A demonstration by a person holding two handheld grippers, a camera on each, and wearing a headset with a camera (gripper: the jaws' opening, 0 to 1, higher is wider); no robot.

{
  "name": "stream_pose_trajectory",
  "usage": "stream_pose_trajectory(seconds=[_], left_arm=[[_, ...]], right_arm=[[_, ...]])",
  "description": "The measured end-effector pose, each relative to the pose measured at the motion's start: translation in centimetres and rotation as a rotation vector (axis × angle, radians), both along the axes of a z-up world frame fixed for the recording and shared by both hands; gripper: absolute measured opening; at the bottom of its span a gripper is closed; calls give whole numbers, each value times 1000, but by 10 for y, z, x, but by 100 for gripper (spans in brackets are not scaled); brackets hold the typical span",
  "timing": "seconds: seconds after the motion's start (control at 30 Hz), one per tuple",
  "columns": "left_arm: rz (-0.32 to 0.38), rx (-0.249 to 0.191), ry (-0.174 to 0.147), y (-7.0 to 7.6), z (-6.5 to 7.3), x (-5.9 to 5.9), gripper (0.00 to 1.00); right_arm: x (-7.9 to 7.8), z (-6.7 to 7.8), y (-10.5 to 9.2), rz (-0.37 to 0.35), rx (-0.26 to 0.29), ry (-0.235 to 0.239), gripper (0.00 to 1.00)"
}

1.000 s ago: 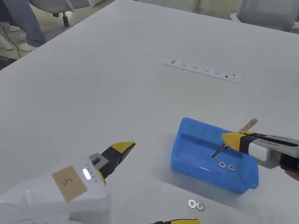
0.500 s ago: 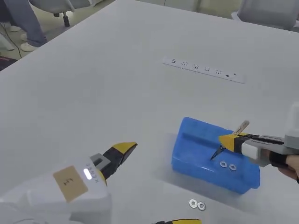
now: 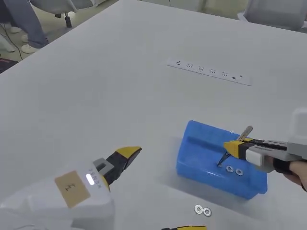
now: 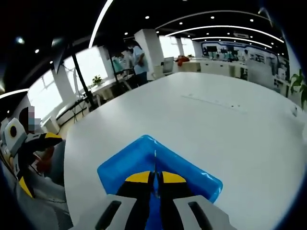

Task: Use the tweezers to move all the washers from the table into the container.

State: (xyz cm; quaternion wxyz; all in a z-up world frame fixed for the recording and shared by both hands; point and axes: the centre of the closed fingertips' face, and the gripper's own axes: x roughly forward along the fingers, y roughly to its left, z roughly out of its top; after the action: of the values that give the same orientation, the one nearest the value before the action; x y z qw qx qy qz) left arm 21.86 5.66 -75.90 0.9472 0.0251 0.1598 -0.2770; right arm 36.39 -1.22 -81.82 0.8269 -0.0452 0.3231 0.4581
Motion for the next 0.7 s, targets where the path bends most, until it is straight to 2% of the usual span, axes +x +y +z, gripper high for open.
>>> stream_pose_trajectory(seconds=[0.23,0.47,0.7], left_arm=[[4,-3,-2,1,1,0,88],[0,-8,3,0,1,0,87],[-2,-10,6,-1,1,-1,87]], right_arm=[[-4,8,-1,-3,26,-15,3],[-8,28,-2,-5,68,-61,3],[-16,46,0,7,106,-88,3]])
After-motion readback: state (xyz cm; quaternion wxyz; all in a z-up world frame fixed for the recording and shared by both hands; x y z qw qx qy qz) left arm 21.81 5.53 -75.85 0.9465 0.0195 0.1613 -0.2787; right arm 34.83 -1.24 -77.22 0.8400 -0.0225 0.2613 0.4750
